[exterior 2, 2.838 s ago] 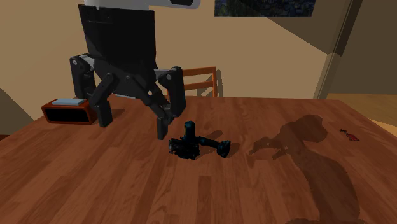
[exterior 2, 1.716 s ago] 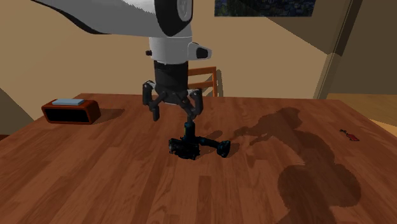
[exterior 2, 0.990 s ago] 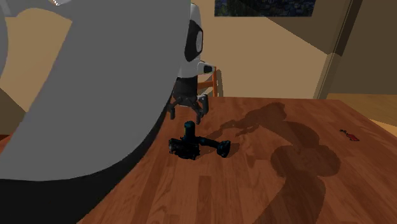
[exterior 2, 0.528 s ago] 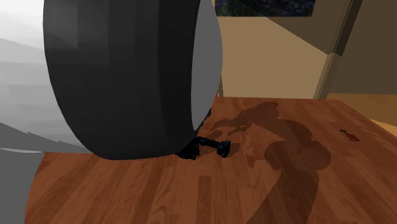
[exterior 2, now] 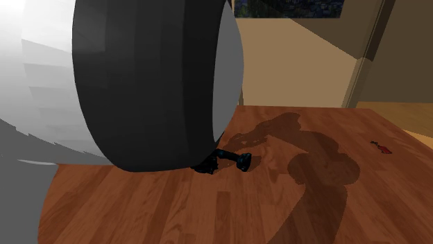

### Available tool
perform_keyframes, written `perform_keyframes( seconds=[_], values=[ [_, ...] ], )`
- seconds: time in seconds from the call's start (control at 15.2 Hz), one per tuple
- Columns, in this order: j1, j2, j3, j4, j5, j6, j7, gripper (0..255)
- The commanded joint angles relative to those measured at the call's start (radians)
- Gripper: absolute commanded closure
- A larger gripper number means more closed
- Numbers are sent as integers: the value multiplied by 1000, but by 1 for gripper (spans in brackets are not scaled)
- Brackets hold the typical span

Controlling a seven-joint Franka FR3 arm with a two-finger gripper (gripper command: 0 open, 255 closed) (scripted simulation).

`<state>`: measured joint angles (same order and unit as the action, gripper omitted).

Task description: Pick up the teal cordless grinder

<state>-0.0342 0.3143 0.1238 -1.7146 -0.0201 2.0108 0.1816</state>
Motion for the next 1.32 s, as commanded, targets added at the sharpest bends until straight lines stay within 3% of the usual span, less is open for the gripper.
perform_keyframes(
  seconds=[0.0, 0.46, 1.25],
  values=[
    [0, 0, 0, -1, 0, 1, 0, 255],
    [0, 2, 0, 0, 0, 1, 0, 255],
    [-1, -34, 2, 112, 5, -147, -2, 255]
  ],
)
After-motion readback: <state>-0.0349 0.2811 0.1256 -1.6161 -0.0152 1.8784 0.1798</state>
